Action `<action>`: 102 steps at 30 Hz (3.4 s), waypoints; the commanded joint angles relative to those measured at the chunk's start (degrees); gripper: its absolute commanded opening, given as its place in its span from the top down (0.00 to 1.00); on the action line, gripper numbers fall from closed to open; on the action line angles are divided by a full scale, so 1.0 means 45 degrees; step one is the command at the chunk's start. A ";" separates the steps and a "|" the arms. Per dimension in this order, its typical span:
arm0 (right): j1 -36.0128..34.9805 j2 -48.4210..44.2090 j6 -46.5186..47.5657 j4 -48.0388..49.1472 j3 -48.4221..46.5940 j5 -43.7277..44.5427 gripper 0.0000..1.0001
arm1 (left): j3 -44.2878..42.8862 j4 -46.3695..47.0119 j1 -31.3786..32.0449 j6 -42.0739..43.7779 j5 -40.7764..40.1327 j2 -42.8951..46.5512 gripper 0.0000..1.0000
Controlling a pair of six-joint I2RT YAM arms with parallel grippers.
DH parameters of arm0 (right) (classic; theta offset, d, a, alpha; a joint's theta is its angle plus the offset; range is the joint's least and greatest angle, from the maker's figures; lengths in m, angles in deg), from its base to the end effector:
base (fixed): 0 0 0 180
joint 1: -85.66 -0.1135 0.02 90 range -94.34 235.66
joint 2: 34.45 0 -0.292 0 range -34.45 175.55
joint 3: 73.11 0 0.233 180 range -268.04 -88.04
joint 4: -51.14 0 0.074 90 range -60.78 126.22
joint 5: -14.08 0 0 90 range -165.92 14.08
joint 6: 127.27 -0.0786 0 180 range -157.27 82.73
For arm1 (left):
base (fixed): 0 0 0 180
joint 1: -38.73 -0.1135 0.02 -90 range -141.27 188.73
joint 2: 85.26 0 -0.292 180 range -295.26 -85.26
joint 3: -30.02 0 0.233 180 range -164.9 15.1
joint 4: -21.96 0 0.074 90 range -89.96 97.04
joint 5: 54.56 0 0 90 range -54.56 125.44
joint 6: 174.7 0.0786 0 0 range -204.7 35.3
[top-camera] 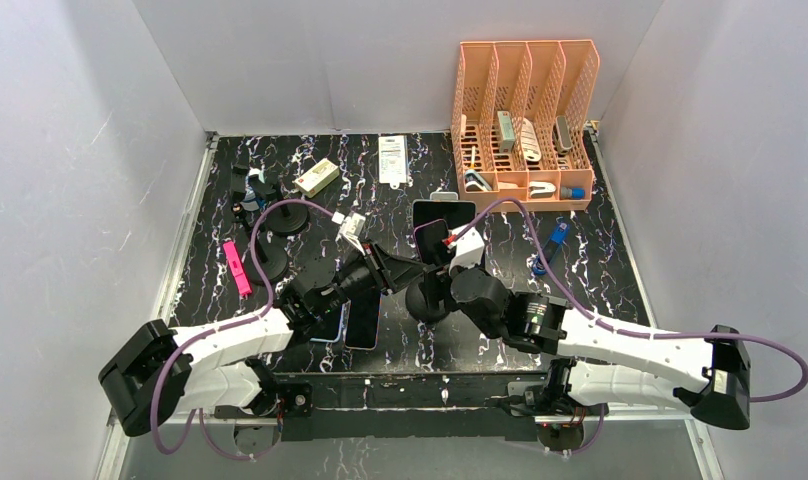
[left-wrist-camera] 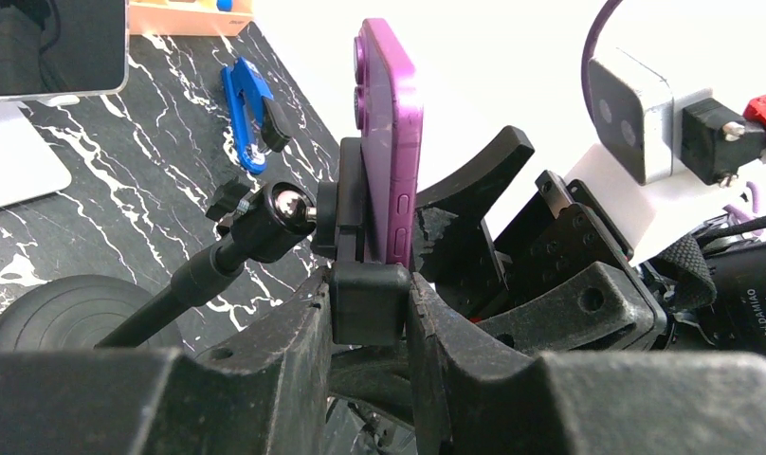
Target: Remove the phone from the phone stand
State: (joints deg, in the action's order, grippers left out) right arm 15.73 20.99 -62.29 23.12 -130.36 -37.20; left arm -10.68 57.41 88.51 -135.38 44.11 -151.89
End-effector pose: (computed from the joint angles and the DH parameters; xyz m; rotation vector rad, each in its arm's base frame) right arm 0.1178 0.1791 0.3016 -0.3419 1.9152 0.4203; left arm 0.1610 -0.2087 0.3048 0.1302 1.5942 -1.5242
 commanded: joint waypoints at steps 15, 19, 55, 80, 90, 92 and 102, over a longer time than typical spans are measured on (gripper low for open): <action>0.1022 -0.1725 -0.1664 -0.0689 0.1465 -0.0479 0.99 | 0.1540 0.1567 -0.0334 0.0605 0.0555 -0.0196 1.00; 0.1068 -0.2134 -0.1745 -0.0555 0.1756 -0.0777 0.99 | 0.1816 0.2841 -0.0471 0.0154 0.0922 -0.0708 1.00; 0.1068 -0.3698 0.0143 0.0600 -0.0314 -0.7940 0.99 | 0.0780 -0.0942 -0.0759 0.1155 0.0111 0.1358 0.28; 0.1068 -0.0312 -0.0447 0.1820 -0.2303 -0.5931 0.99 | -0.2779 -0.7973 -0.0669 0.0930 -0.0837 0.5215 0.28; 0.0952 0.0608 -0.0593 0.2031 -0.2616 -0.4973 0.99 | -0.3181 -0.8341 -0.0585 0.0721 -0.0734 0.4221 0.47; 0.0933 0.0767 -0.0610 0.2041 -0.2668 -0.5004 0.99 | -0.3325 -0.8305 -0.0572 0.0661 -0.0597 0.3986 0.50; 0.0799 0.1354 -0.0501 0.2074 -0.2891 -0.4997 0.99 | -0.3697 -0.8400 -0.0501 0.1064 -0.0588 0.3266 0.75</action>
State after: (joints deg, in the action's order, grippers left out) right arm 19.53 26.36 -64.74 27.73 -139.26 -61.58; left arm -25.41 19.90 85.86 -132.03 41.16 -136.96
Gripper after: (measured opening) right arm 0.794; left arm 0.316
